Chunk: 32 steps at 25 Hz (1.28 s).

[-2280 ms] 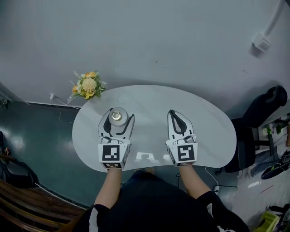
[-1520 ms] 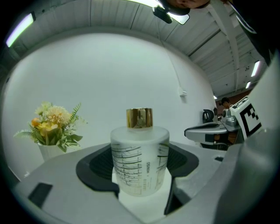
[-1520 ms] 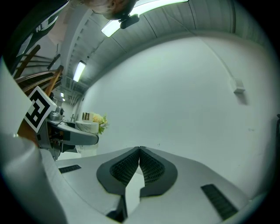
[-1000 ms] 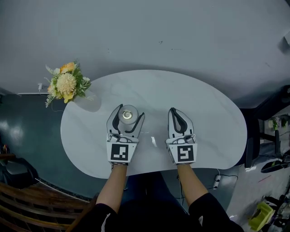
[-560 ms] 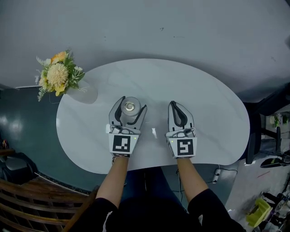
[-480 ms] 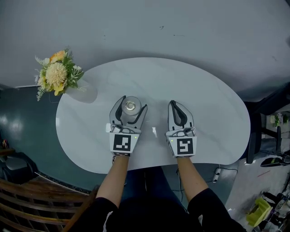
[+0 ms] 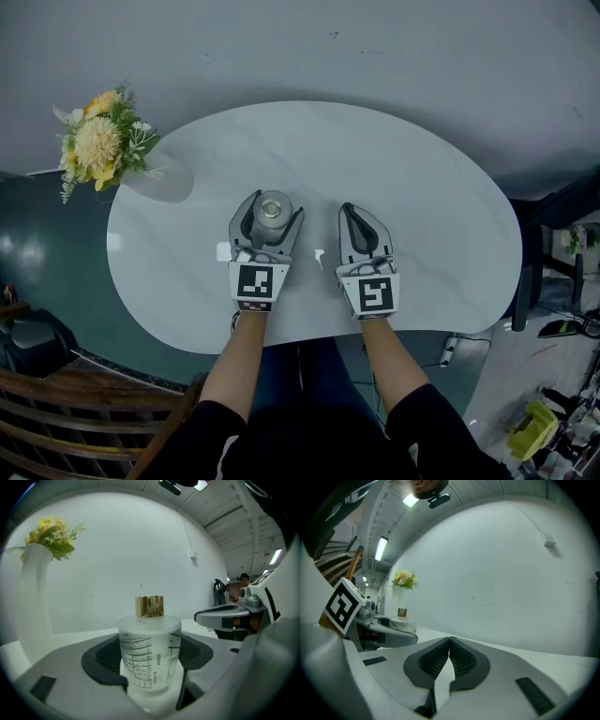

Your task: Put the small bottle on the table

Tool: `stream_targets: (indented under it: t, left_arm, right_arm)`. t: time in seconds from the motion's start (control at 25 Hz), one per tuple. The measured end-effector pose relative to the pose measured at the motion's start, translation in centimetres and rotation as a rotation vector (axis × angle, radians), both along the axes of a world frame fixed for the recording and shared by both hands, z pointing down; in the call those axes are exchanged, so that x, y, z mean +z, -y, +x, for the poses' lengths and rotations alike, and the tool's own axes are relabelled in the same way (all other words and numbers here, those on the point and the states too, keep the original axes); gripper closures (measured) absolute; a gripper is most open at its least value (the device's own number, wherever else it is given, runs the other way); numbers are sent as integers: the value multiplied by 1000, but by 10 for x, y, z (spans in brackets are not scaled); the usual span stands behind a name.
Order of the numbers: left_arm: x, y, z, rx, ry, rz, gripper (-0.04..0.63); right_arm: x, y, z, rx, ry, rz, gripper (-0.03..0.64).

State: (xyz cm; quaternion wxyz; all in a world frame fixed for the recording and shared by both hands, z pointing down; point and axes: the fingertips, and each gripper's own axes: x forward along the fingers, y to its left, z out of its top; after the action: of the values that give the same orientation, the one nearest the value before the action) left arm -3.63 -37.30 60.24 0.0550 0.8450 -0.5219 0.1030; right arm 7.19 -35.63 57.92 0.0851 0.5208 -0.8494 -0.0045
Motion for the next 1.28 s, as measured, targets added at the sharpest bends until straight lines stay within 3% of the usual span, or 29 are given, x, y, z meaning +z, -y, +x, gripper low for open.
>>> stream_targets:
  t: [0.56, 0.76, 1.28]
  left_arm:
    - [32, 3, -4, -49, 21, -135, 262]
    - [44, 5, -1, -39, 76, -209, 262]
    - [59, -2, -2, -30, 146, -272, 262]
  right_arm:
    - [21, -5, -2, 10, -11, -59, 594]
    - [21, -6, -4, 5, -6, -55, 594]
    - [18, -8, -9, 9, -5, -56, 594]
